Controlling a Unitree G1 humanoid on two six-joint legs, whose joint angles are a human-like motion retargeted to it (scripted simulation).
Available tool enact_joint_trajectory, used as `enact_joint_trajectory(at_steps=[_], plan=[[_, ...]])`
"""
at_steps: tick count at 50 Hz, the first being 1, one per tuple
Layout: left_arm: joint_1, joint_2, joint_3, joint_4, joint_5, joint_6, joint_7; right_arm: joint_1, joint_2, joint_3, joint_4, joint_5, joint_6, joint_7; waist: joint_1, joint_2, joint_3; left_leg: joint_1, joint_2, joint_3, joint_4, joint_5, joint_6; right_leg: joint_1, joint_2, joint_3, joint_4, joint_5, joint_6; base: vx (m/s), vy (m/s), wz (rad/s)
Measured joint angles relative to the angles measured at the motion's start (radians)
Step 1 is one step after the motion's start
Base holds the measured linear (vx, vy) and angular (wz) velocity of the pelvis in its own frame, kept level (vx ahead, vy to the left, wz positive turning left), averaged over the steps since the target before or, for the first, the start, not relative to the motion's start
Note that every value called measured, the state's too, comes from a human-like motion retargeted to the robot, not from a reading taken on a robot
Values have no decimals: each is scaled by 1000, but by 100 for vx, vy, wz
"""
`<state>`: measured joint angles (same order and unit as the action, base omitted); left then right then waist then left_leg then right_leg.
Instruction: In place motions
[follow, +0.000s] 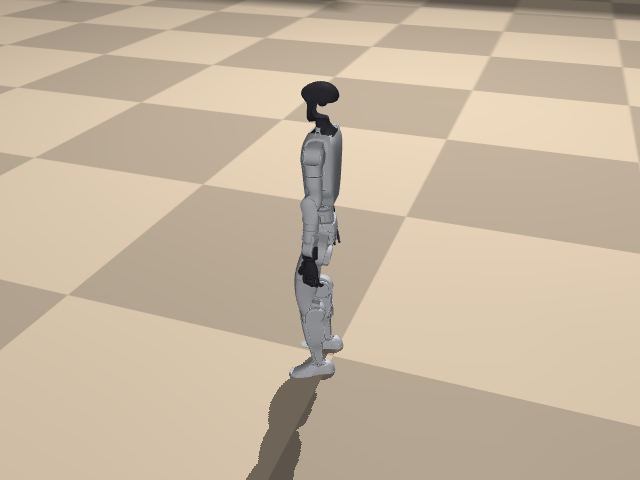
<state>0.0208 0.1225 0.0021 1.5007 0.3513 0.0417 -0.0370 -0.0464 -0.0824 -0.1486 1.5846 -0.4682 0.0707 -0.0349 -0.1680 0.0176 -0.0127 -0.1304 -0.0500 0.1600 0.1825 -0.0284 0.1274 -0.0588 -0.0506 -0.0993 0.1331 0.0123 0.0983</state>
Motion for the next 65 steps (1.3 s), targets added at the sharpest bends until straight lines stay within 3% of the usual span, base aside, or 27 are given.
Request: enact_joint_trajectory(at_steps=[5, 8, 15, 17, 19, 23, 28, 35, 37, 38, 40, 45, 48, 50, 53, 55, 58, 65], plan=[[-1, 4, -12, -26, 18, -7, -13, 1, -3, 8, 4, 19, -34, -45, -11, -10, 15, -14, -11, -74, -2, 26, -23, 13, 21, 160, 13, -18, 16, -7, -10, 122], [1, -7, 2, -44, 4, -7, -6, -2, -14, 1, 34, 23, -32, -56, 30, -23, 29, -15, -24, -97, -10, 44, -39, 49, -16, -49, -28, -20, -54, -8, -9, 101], [9, -44, 19, -77, -90, -39, -6, -33, -69, 1, 101, 18, -4, -28, 130, -19, 91, -19, -39, -130, -77, 126, -104, 100, -8, -181, -88, -25, -101, -20, -2, 111], [16, -49, 21, -69, -80, -48, 13, -34, -86, 3, 110, 4, 8, -28, 143, -19, 92, -20, -12, -25, -95, 86, -108, 109, -17, -234, -100, -28, -104, -20, 7, 153], [18, -51, 23, -52, -67, -56, 52, -34, -102, -7, 114, -8, 18, -31, 142, -13, 86, -9, 44, 183, -114, 55, -145, 113, -18, -297, -106, -39, -105, -19, 8, 193], [27, -44, 22, -11, -61, -65, 105, -16, -119, -32, 107, 2, 12, -41, 106, -11, 73, 29, 113, 476, -127, 55, -180, 131, -34, -456, -106, -64, -83, -17, 11, 244], [31, -33, 62, 56, -90, -44, 123, 17, -122, -53, 112, 24, 13, -31, 120, -36, 50, 58, 150, 578, -67, 63, -153, 153, -62, -574, -95, -82, -38, -11, 19, 201], [32, -24, 119, 93, -168, -31, 142, 46, -91, -63, 94, 15, 14, -18, 171, -83, 24, 133, 86, 658, -35, 72, -107, 193, -81, -753, -105, -74, 15, -6, 25, 174], [41, -22, 112, 98, -165, -32, 146, 53, -81, -65, 75, 1, 7, -11, 192, -71, 14, 155, 62, 648, -79, 38, -159, 199, -57, -784, -104, -71, 27, -1, 31, 131], [42, -21, 106, 105, -161, -32, 150, 55, -78, -67, 64, -8, 4, -6, 203, -67, 11, 166, 48, 661, -119, 33, -143, 205, -48, -798, -105, -66, 34, 4, 30, 116], [54, -22, 93, 119, -149, -30, 159, 59, -73, -67, 43, -24, 1, -1, 211, -54, -1, 156, -10, 506, -188, 37, -92, 220, -34, -837, -101, -55, 52, 9, 29, 107], [73, -27, 103, 135, -115, -19, 175, 36, -41, -40, -16, 4, -15, -19, 202, -47, 1, 125, -17, 417, -196, 38, -66, 244, -71, -911, -33, 10, 92, 2, 28, 74], [74, -27, 92, 126, -103, -12, 159, 27, -30, -23, -61, 27, -40, 2, 183, -8, 31, 137, 14, 367, -195, 41, -50, 257, -107, -912, 85, 110, 83, 6, 26, 103], [62, -28, 90, 126, -94, 3, 143, 19, -23, -19, -88, 21, -36, 11, 176, 29, 53, 149, 49, 331, -192, 42, -46, 237, -149, -854, 216, 173, 46, 5, 19, 91], [57, -25, 91, 111, -88, 3, 126, 4, -21, 0, -100, 18, -43, -5, 200, 50, 53, 145, 67, 324, -193, 42, -41, 128, -188, -620, 397, 205, -3, 5, 17, 38], [60, -21, 86, 93, -80, 2, 111, 5, -17, 16, -111, 3, -48, -6, 181, 56, 43, 132, 69, 299, -194, 47, -36, 56, -175, -458, 453, 189, 50, 7, 9, 95], [56, -4, 80, 76, -64, 8, 90, 15, -4, 38, -132, -28, -56, -9, 130, 57, 36, 112, 67, 239, -191, 57, -31, -10, -79, -211, 437, 144, 134, 6, 2, 131], [13, 40, 53, 58, -56, 18, 34, 28, 8, 81, -128, -71, -77, -10, 119, -1, 49, 115, 12, 177, -185, 60, -28, -23, -24, -55, 204, 10, 100, 6, -5, 76]])
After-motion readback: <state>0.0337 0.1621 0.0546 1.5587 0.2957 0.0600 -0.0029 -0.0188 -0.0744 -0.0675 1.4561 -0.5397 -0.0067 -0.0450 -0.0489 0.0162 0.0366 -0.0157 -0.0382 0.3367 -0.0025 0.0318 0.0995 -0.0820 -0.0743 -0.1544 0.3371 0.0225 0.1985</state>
